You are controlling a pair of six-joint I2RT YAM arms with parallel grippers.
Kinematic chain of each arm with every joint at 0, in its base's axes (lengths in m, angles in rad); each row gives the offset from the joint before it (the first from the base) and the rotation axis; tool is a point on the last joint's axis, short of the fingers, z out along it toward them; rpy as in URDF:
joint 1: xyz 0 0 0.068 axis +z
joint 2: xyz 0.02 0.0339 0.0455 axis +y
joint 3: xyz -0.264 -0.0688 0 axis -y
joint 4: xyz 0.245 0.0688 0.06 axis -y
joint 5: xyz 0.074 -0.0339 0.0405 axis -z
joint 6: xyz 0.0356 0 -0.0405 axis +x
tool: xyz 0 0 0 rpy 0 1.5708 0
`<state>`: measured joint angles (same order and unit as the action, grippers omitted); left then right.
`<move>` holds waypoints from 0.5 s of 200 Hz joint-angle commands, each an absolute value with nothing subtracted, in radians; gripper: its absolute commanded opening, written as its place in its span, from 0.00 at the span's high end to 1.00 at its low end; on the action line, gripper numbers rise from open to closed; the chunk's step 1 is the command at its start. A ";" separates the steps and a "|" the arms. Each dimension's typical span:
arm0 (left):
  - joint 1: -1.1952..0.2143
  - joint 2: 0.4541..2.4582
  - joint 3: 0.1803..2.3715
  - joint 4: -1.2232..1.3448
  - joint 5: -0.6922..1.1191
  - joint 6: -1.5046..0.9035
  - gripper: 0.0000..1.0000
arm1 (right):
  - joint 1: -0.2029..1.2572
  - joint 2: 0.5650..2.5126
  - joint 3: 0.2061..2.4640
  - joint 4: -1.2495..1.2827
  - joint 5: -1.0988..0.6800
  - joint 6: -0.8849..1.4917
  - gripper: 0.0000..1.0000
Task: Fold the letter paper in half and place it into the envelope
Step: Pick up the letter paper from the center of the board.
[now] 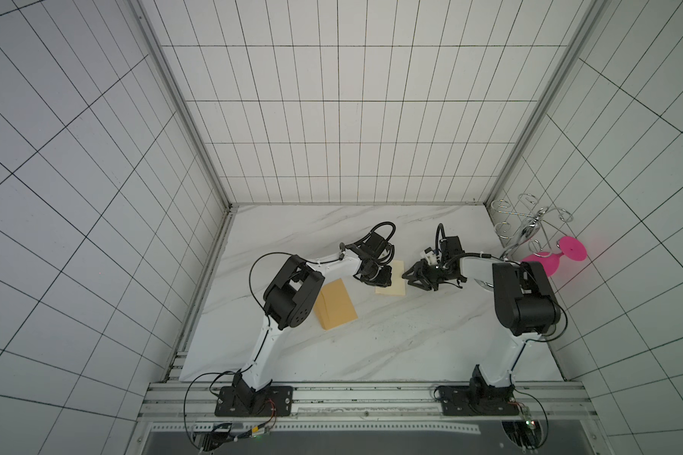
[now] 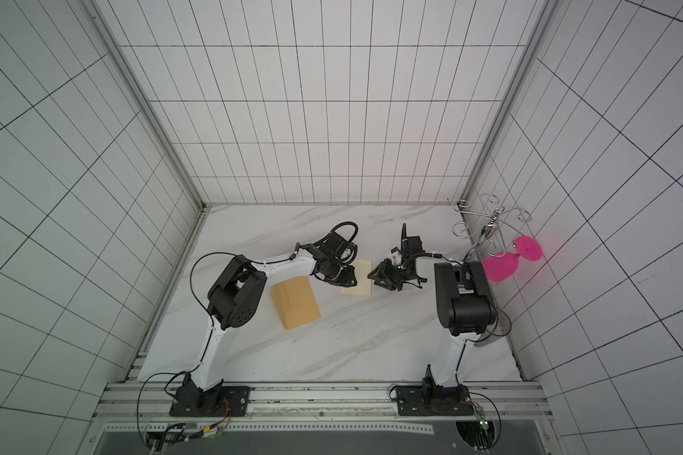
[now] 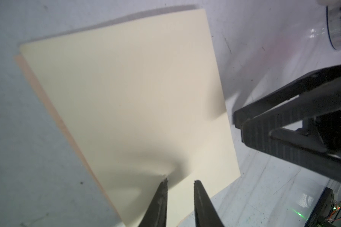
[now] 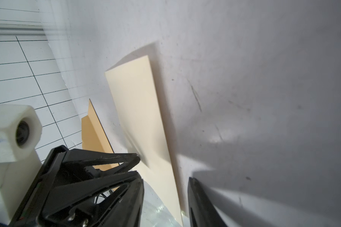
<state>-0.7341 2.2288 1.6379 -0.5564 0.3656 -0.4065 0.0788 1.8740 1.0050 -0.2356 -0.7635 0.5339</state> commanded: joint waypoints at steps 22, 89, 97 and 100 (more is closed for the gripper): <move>-0.736 2.272 1.591 -0.615 0.321 -0.374 0.77 | 0.095 1.960 0.998 -0.322 -0.589 0.487 0.58; -0.735 2.278 1.595 -0.623 0.338 -0.366 0.79 | 0.144 2.012 1.040 -0.307 -0.596 0.490 0.58; -0.736 2.278 1.595 -0.624 0.341 -0.365 0.79 | 0.151 2.020 1.040 -0.298 -0.598 0.495 0.58; -0.736 2.278 1.595 -0.624 0.341 -0.364 0.79 | 0.154 2.022 1.041 -0.294 -0.599 0.498 0.58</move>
<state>-0.7319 2.2284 1.6341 -0.5552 0.3656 -0.3801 0.1184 1.9270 1.0771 -0.2298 -0.7532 0.5064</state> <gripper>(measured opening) 0.211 0.420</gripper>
